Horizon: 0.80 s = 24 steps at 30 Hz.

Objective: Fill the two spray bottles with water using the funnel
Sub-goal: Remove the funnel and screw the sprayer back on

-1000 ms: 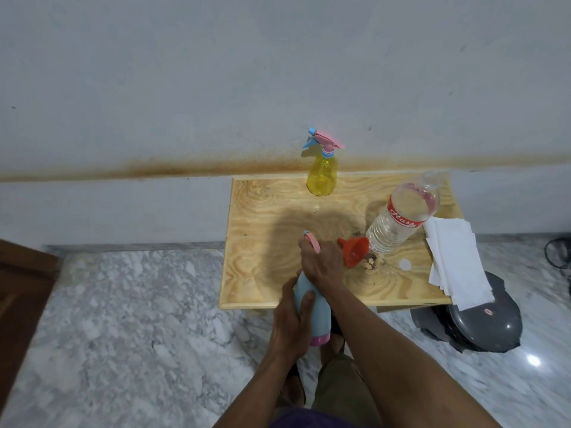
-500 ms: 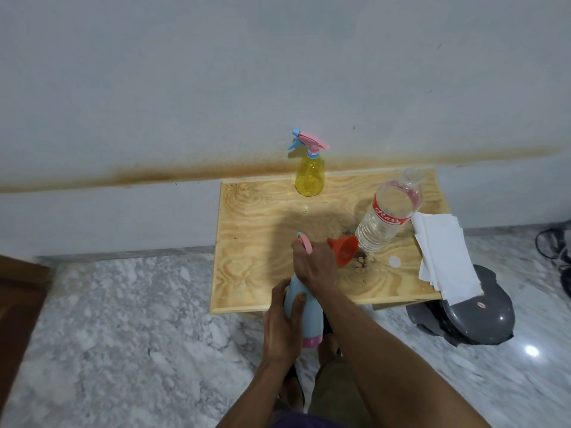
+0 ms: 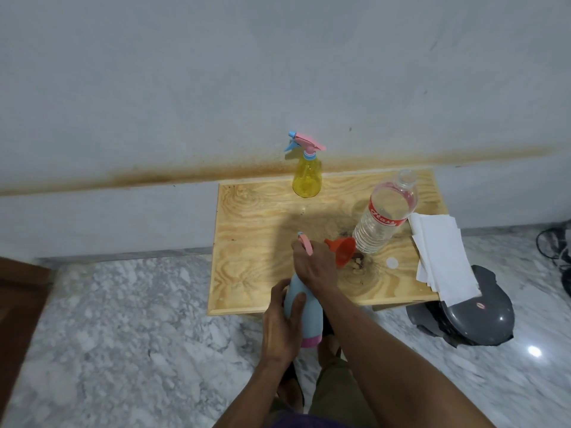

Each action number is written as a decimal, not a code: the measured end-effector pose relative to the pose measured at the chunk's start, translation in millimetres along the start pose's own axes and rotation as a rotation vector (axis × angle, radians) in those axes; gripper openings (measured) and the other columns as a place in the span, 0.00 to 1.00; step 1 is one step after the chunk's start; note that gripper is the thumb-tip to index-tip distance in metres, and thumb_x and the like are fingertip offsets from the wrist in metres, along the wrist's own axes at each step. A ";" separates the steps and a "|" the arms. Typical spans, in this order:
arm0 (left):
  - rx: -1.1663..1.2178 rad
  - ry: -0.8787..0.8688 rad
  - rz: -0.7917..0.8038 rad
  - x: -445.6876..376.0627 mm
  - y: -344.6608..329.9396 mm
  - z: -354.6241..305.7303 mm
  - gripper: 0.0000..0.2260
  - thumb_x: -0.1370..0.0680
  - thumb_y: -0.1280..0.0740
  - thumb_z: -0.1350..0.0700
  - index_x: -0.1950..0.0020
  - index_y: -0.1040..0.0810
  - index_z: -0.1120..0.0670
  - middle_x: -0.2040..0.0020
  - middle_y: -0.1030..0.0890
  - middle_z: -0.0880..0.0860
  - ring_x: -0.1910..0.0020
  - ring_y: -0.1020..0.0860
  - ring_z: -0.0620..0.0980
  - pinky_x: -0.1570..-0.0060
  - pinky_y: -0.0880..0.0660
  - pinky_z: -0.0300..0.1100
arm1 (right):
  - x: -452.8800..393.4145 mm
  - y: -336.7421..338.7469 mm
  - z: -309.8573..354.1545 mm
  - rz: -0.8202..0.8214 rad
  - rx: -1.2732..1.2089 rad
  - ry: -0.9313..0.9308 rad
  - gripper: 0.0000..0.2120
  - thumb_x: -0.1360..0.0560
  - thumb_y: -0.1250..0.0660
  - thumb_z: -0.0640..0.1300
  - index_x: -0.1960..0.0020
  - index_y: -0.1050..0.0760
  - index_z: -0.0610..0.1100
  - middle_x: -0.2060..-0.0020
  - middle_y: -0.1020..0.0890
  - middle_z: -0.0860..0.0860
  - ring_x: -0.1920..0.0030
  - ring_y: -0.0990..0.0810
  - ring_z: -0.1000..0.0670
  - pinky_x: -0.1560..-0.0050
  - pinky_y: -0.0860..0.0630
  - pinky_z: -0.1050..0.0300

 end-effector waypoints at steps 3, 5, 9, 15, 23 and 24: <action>0.014 -0.030 -0.027 -6.6 13.7 -6.4 0.17 0.27 0.36 0.31 0.40 0.33 0.30 0.46 0.19 0.42 0.50 0.20 0.33 0.56 0.20 0.36 | 5.2 -2.6 22.0 0.021 -0.061 0.080 0.19 0.24 0.40 0.57 0.68 0.25 0.46 0.69 0.20 0.50 0.64 0.22 0.47 0.61 0.29 0.52; 0.002 -0.068 -0.042 -11.4 26.2 -14.4 0.22 0.30 0.37 0.30 0.37 0.34 0.32 0.42 0.21 0.42 0.47 0.21 0.33 0.54 0.20 0.35 | 11.0 -3.4 44.3 0.030 -0.069 0.186 0.19 0.23 0.38 0.55 0.67 0.24 0.45 0.68 0.20 0.49 0.64 0.23 0.47 0.63 0.31 0.53; -0.046 -0.186 -0.031 -29.2 53.3 -29.7 0.27 0.29 0.31 0.35 0.33 0.37 0.31 0.37 0.23 0.40 0.42 0.23 0.34 0.51 0.20 0.36 | 17.7 -6.2 86.1 0.003 -0.122 0.392 0.15 0.24 0.31 0.53 0.62 0.18 0.42 0.66 0.18 0.47 0.61 0.22 0.49 0.60 0.30 0.55; -0.004 -0.269 -0.170 -80.8 74.8 -48.5 0.30 0.27 0.23 0.48 0.29 0.32 0.49 0.37 0.23 0.47 0.39 0.23 0.40 0.47 0.19 0.43 | 12.2 -7.8 128.0 0.012 -0.158 0.506 0.12 0.30 0.23 0.55 0.59 0.19 0.47 0.69 0.20 0.57 0.68 0.24 0.60 0.67 0.32 0.70; -0.053 -0.221 -0.247 -177.9 69.3 -60.0 0.34 0.31 0.20 0.55 0.27 0.29 0.53 0.34 0.23 0.47 0.35 0.25 0.44 0.41 0.27 0.33 | -62.1 -13.3 163.4 0.009 -0.116 0.586 0.07 0.33 0.21 0.44 0.60 0.18 0.46 0.64 0.19 0.54 0.62 0.22 0.55 0.60 0.28 0.65; -0.065 -0.213 -0.254 -191.6 69.5 -60.7 0.34 0.31 0.20 0.54 0.27 0.29 0.54 0.34 0.22 0.49 0.35 0.24 0.46 0.41 0.25 0.37 | -74.5 -16.0 168.3 0.020 -0.116 0.599 0.07 0.34 0.21 0.43 0.61 0.19 0.45 0.65 0.19 0.54 0.63 0.22 0.56 0.61 0.28 0.63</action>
Point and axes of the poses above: each hand's wrist, its own x-axis away from the middle knuckle, its own y-axis out of the back of the hand, z = x × y, the point moved 6 cm from there along -x, towards the middle knuckle
